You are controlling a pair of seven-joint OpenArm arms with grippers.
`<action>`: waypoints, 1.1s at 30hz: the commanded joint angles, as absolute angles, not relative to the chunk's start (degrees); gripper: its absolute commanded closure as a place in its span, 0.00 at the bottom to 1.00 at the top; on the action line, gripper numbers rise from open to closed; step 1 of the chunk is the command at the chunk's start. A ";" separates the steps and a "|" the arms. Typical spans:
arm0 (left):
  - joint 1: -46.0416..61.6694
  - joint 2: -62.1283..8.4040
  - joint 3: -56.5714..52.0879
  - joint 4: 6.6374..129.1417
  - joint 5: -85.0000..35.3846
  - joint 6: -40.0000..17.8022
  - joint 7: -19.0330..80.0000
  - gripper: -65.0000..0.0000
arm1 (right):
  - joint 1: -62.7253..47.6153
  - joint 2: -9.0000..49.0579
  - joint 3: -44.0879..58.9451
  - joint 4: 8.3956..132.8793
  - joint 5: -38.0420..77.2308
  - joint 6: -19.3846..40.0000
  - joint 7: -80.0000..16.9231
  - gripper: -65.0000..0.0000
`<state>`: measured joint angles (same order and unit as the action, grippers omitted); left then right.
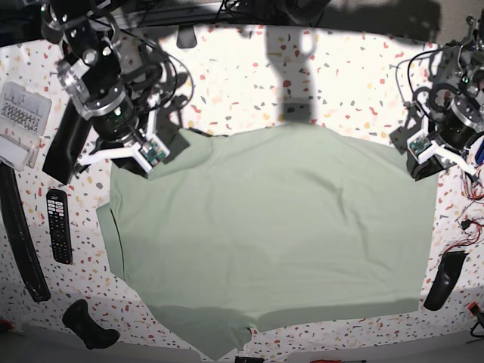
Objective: Fold the T-shirt properly
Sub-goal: 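Lift the collar edge and fold it over toward the hem with both grippers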
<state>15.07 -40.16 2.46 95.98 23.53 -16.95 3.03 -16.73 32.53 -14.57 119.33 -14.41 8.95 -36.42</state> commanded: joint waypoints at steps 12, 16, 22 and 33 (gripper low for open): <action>6.42 -35.03 1.98 90.41 18.98 -15.92 2.09 1.00 | -7.38 33.04 -14.26 113.30 -10.02 8.19 -33.65 1.00; 2.33 -33.36 1.98 83.90 18.96 -15.90 1.45 1.00 | -5.65 32.84 -14.26 110.26 -9.93 8.19 -32.16 1.00; -3.09 -33.32 1.98 78.02 18.83 -15.90 0.16 1.00 | -0.93 32.82 -14.28 105.03 -9.76 11.00 -30.39 1.00; -6.07 -33.32 1.98 72.95 12.75 -16.05 -0.43 1.00 | 9.08 32.77 -14.39 100.53 -5.32 16.45 -30.70 1.00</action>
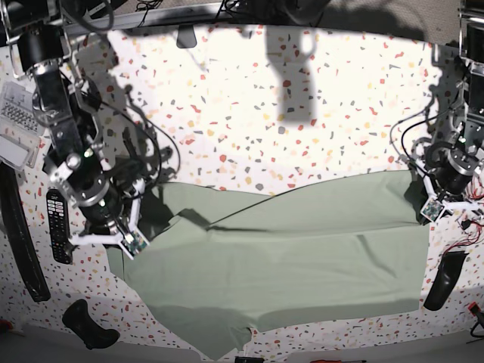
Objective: Fold the T-shirt properly
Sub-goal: 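Lift the collar edge and fold it over toward the hem with both grippers, then release and move the right gripper along the folded shirt toward the hem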
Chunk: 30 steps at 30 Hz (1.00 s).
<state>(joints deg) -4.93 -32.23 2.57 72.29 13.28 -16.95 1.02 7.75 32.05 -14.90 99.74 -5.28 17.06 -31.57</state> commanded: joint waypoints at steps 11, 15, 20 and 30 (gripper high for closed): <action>-6.07 -33.04 1.98 72.44 12.75 -16.05 -1.37 1.00 | 10.66 27.00 -15.07 100.47 -5.37 19.40 -30.33 1.00; -6.04 -33.04 1.98 72.44 12.75 -16.05 -1.37 1.00 | 10.63 26.15 -15.09 100.47 -5.30 20.05 -29.67 1.00; -6.04 -33.04 1.98 72.44 12.75 -16.05 -1.34 1.00 | 11.51 26.20 -15.49 96.40 -5.32 20.62 -27.86 1.00; -6.07 -33.04 1.98 72.44 12.80 -16.05 -1.39 1.00 | 23.62 26.11 -28.73 84.12 -5.98 20.60 -28.27 1.00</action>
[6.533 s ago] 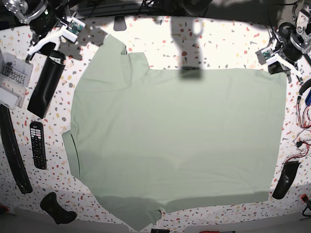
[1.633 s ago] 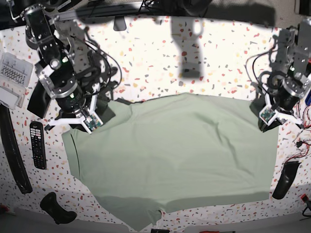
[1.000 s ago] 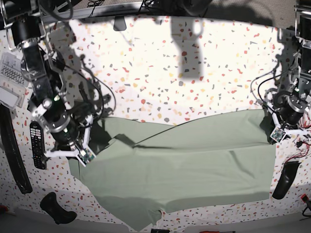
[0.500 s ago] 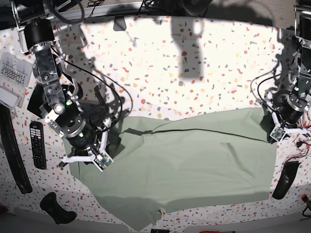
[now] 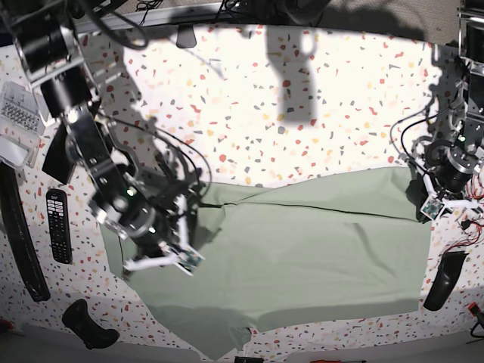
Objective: Fold the T-shirt properly
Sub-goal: 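Release and move the right gripper along the folded shirt toward the hem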
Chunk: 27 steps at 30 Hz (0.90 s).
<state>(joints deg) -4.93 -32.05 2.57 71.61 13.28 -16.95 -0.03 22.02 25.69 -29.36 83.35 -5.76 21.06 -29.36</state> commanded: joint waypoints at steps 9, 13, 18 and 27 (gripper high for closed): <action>-6.07 -33.04 1.98 72.44 12.78 -16.05 -1.34 1.00 | 27.14 22.33 -33.78 82.94 -8.78 20.58 -29.58 1.00; -6.07 -33.04 1.98 72.44 12.80 -16.05 -1.32 1.00 | 27.14 21.43 -33.78 82.94 -8.99 20.58 -29.74 1.00; -6.72 -33.04 1.98 70.98 13.04 -16.05 -1.34 1.00 | 27.14 21.61 -33.69 82.91 -9.02 17.91 -32.58 1.00; -14.24 -33.01 1.98 60.23 12.97 -16.08 -1.83 1.00 | 27.14 21.58 -32.91 82.91 -8.99 12.32 -38.04 1.00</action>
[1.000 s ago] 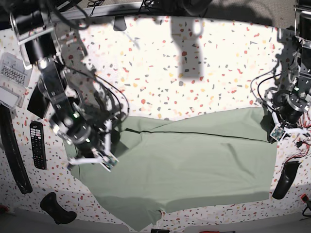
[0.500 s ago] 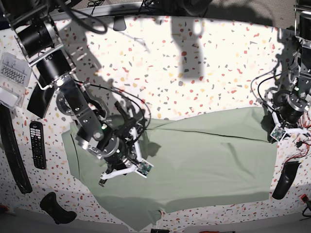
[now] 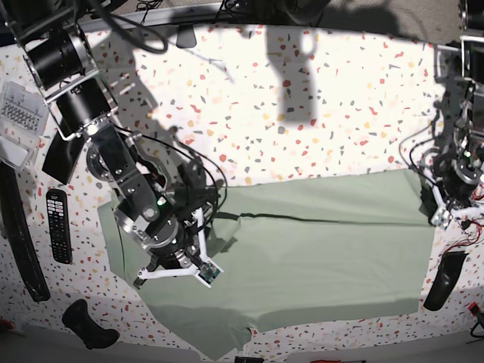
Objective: Fold the T-shirt properly
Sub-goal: 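Release and move the right gripper along the folded shirt toward the hem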
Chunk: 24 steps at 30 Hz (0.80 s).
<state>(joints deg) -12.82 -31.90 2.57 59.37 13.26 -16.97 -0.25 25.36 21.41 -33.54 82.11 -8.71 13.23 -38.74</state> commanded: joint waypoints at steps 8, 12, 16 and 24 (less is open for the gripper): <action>-15.22 -32.10 1.98 59.81 12.97 -16.19 -4.71 1.00 | 27.14 21.58 -32.91 82.91 -10.70 7.53 -39.97 1.00; -15.25 -30.89 1.98 59.79 12.95 -16.16 -4.82 1.00 | 27.14 21.58 -32.91 82.91 -11.99 5.93 -41.23 1.00; -15.22 -30.28 1.98 59.79 12.95 -16.27 -4.80 1.00 | 27.14 21.58 -32.91 82.91 -11.99 5.93 -40.91 1.00; -15.22 -30.35 1.98 59.79 12.95 -16.27 -4.78 1.00 | 27.14 21.61 -32.91 82.89 -12.05 6.00 -37.45 1.00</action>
